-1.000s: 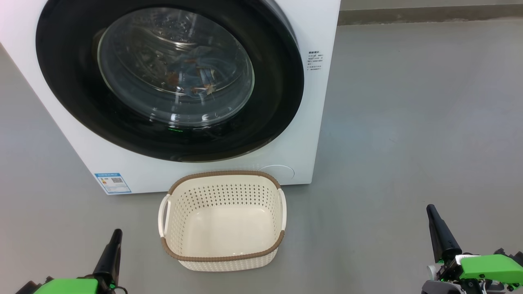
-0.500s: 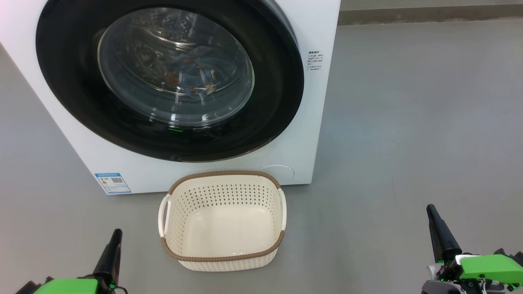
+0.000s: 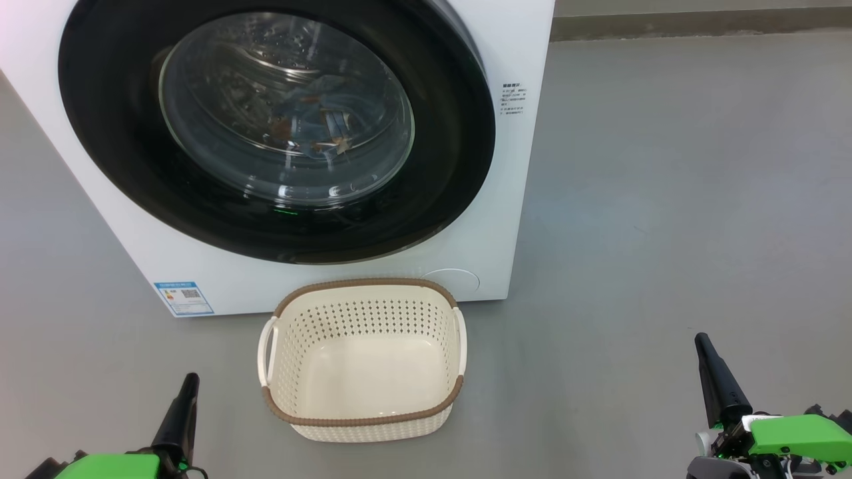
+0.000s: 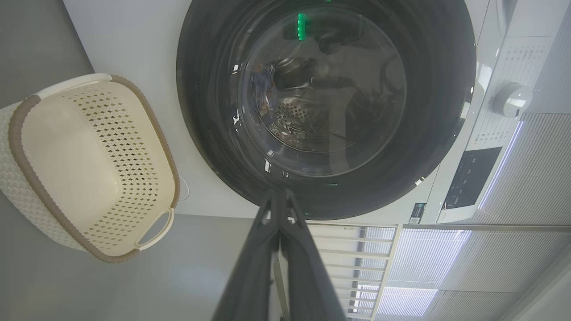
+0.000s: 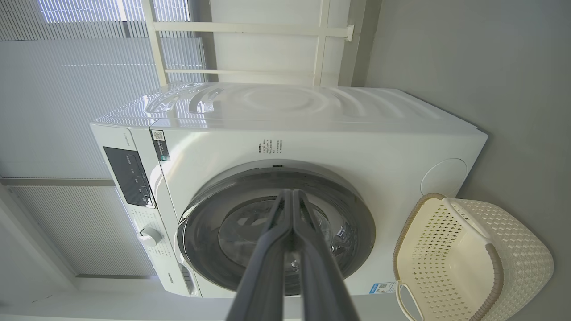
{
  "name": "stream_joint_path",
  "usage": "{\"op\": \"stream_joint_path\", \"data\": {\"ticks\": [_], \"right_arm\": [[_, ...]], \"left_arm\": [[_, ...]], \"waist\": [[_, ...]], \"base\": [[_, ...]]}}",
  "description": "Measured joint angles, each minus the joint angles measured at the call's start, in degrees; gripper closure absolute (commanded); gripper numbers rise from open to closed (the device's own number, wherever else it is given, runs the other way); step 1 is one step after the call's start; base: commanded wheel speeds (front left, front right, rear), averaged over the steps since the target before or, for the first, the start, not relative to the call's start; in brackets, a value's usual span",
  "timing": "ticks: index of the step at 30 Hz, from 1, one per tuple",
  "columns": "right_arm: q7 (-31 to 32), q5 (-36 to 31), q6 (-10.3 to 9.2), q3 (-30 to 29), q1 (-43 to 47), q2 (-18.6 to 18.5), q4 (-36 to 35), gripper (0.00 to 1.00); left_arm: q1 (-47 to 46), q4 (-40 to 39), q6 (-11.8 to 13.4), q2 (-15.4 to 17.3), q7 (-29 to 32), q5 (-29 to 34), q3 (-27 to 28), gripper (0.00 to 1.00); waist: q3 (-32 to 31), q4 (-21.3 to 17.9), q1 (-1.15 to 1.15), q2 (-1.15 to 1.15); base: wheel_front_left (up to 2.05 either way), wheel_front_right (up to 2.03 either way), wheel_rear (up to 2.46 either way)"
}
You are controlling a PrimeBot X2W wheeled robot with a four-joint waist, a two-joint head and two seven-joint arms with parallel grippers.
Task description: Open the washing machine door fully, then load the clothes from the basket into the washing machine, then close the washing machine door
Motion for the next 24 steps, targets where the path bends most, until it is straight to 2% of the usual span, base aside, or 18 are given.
{"op": "stream_joint_path", "data": {"ticks": [24], "right_arm": [[0.0,0.0,0.0,0.0,0.0,0.0,0.0,1.0]], "left_arm": [[0.0,0.0,0.0,0.0,0.0,0.0,0.0,1.0]], "waist": [[0.0,0.0,0.0,0.0]], "base": [[0.0,0.0,0.0]]}}
